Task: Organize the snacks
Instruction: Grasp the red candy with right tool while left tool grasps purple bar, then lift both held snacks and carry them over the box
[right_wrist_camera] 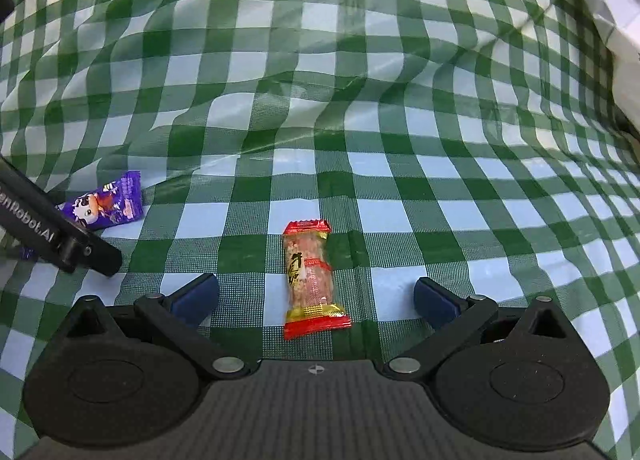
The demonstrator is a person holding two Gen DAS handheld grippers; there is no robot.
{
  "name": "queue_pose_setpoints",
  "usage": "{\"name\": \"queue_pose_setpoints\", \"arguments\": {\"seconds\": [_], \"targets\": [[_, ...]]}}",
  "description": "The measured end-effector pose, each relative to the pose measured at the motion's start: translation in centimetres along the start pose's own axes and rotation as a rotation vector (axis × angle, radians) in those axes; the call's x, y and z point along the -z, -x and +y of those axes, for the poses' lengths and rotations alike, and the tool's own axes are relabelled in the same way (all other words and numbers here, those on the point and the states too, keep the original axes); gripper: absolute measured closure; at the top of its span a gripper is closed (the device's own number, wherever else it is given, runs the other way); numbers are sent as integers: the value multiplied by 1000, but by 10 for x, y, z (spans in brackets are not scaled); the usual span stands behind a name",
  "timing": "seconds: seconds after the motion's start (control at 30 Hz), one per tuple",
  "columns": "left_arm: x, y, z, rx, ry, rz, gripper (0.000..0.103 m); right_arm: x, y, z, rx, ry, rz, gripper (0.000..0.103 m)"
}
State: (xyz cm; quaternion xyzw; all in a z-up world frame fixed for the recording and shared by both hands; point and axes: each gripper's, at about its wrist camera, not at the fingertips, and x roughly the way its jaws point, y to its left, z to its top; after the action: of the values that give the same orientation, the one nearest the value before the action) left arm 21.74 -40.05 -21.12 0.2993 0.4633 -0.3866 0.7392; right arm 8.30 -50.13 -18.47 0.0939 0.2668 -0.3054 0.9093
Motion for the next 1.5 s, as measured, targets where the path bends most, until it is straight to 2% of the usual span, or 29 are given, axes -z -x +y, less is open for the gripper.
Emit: {"name": "queue_pose_setpoints", "arguments": {"seconds": [0.03, 0.07, 0.1, 0.13, 0.17, 0.3, 0.5, 0.67, 0.83, 0.97, 1.2, 1.27, 1.5], "targets": [[0, 4, 3, 25, 18, 6, 63, 1, 2, 0, -18, 9, -11, 17], [-1, 8, 5, 39, 37, 13, 81, 2, 5, 0, -40, 17, -30, 43], [-1, 12, 7, 47, 47, 22, 83, 3, 9, 0, -51, 29, -40, 56], [0, 17, 8, 50, 62, 15, 83, 2, 12, 3, -57, 41, -41, 77], [2, 23, 9, 52, 67, 4, 83, 1, 15, 5, -49, 47, -33, 81], [16, 54, 10, 63, 78, -30, 83, 2, 27, 7, -56, 28, 3, 83], [54, 128, 6, 117, 115, -98, 83, 6, 80, 5, -53, -25, -20, 84], [111, 204, -2, 136, 124, -171, 83, 22, 158, 23, -80, -23, -91, 84], [188, 288, 4, 148, 174, -223, 83, 45, 247, 61, -149, -21, -149, 84], [249, 344, 7, 82, 170, -273, 83, 65, 313, 88, -214, -32, -154, 84], [357, 427, 30, -12, 243, -291, 83, 95, 414, 129, -374, 22, -123, 84], [385, 447, 35, -47, 263, -306, 83, 103, 440, 144, -419, 48, -123, 84], [468, 487, 46, -88, 340, -321, 83, 121, 506, 196, -539, 155, -133, 84]]}}
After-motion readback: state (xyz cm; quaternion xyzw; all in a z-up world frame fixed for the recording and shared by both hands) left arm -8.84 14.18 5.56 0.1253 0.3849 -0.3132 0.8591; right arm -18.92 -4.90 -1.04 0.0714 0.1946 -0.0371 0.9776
